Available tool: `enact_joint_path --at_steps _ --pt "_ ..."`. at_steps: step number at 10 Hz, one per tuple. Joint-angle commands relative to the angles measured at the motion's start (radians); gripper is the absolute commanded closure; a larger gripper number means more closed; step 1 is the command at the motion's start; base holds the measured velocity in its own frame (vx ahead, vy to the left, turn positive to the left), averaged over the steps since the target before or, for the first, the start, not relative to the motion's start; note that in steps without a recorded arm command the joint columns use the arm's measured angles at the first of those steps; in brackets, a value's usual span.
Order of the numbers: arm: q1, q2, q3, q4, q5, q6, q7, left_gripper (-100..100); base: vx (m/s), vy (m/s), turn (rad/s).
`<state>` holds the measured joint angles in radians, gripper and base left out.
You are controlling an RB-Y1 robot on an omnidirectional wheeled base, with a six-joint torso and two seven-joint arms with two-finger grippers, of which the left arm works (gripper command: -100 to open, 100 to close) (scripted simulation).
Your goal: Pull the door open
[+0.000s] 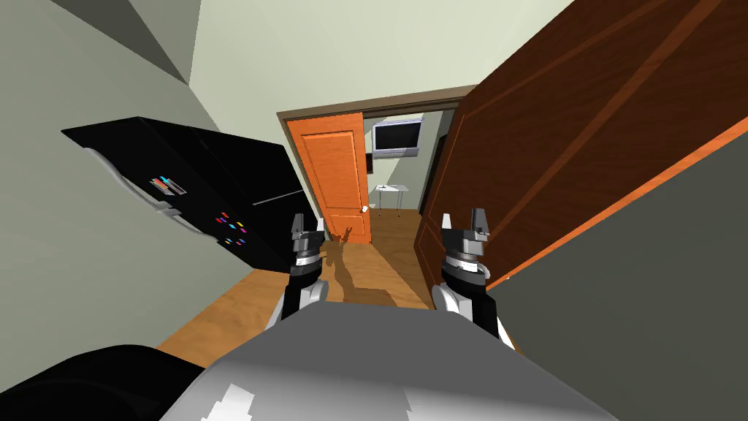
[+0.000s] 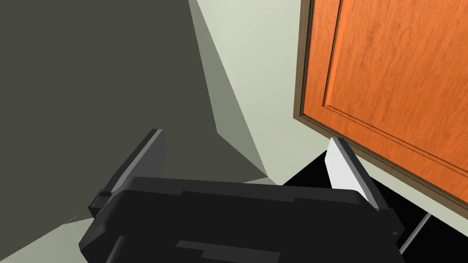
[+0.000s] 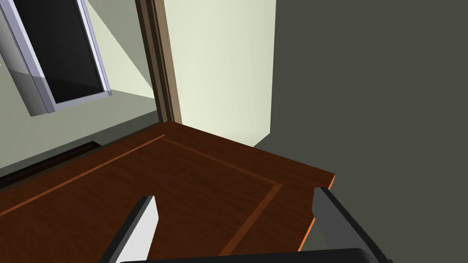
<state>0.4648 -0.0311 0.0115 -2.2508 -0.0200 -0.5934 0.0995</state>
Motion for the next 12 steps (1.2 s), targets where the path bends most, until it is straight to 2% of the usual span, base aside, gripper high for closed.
enact_joint_path --at_steps 1,3,5,7,8,12 --pt "0.001 0.015 -0.011 0.031 0.032 -0.016 0.029 -100 0.115 -0.002 -0.153" --pt "0.002 0.027 -0.020 0.057 0.060 -0.029 0.054 -100 0.180 0.018 -0.115" --pt "0.004 0.048 -0.038 0.107 0.112 -0.055 0.101 -100 0.164 0.018 -0.144" --pt "0.005 0.060 -0.049 0.137 0.144 -0.070 0.130 -100 0.117 0.030 -0.111" --pt "0.007 0.072 -0.060 0.169 0.177 -0.086 0.160 -100 0.123 0.040 -0.169" --pt "0.009 0.098 -0.086 0.240 0.252 -0.123 0.227 -100 0.110 0.029 -0.130"
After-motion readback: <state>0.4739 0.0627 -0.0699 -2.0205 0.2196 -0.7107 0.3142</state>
